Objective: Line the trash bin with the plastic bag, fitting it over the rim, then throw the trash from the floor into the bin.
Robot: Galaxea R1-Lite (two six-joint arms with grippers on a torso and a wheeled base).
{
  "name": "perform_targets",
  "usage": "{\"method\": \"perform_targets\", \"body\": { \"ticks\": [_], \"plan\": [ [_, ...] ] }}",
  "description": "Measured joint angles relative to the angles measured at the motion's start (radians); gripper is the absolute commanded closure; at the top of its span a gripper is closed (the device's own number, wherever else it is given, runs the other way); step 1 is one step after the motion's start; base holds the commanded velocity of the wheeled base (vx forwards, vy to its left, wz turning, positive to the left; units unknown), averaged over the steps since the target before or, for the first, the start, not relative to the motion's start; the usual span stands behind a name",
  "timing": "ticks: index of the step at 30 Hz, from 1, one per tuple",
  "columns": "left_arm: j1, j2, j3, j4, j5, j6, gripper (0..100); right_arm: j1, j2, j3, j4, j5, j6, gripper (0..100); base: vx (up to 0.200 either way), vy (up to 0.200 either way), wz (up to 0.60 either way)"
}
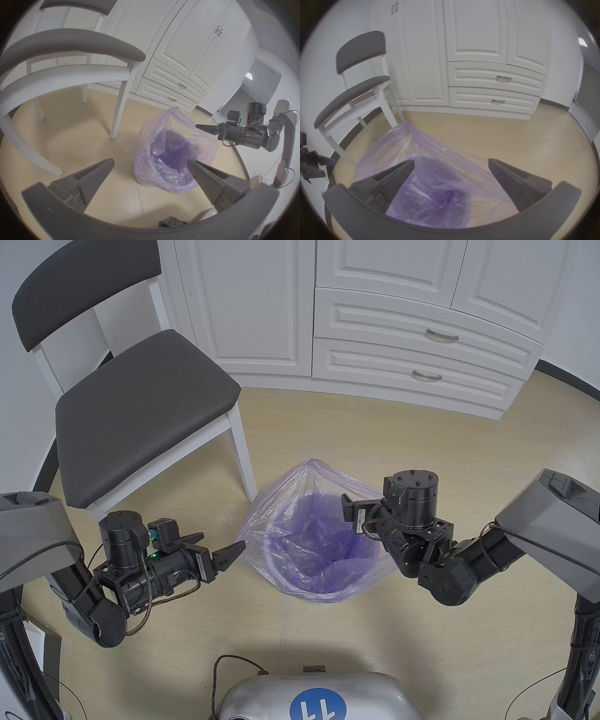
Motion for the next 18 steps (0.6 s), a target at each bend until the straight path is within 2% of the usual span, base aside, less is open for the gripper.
{"method": "perform_targets", "body": {
  "ticks": [4, 10, 14, 18],
  "plan": [
    [-0.013, 0.011, -0.106, 0.157, 0.014, 0.000, 0, -0.036, -0.022, 0.012, 0.048, -0.002, 0.015, 0, 0.000, 0.000, 0.00],
    [-0.035, 0.003, -0.308, 0.526, 0.071, -0.004, 0, -0.064, -0.055, 0.020, 0.130, 0.008, 0.024, 0, 0.000, 0.000, 0.00],
    [-0.056, -0.008, -0.473, 0.758, 0.106, -0.012, 0, -0.083, -0.080, 0.021, 0.217, 0.063, 0.055, 0, 0.000, 0.000, 0.00],
    [-0.071, -0.006, -0.626, 0.845, 0.130, -0.017, 0, -0.102, -0.108, 0.018, 0.311, 0.157, 0.105, 0, 0.000, 0.000, 0.00]
  ]
}}
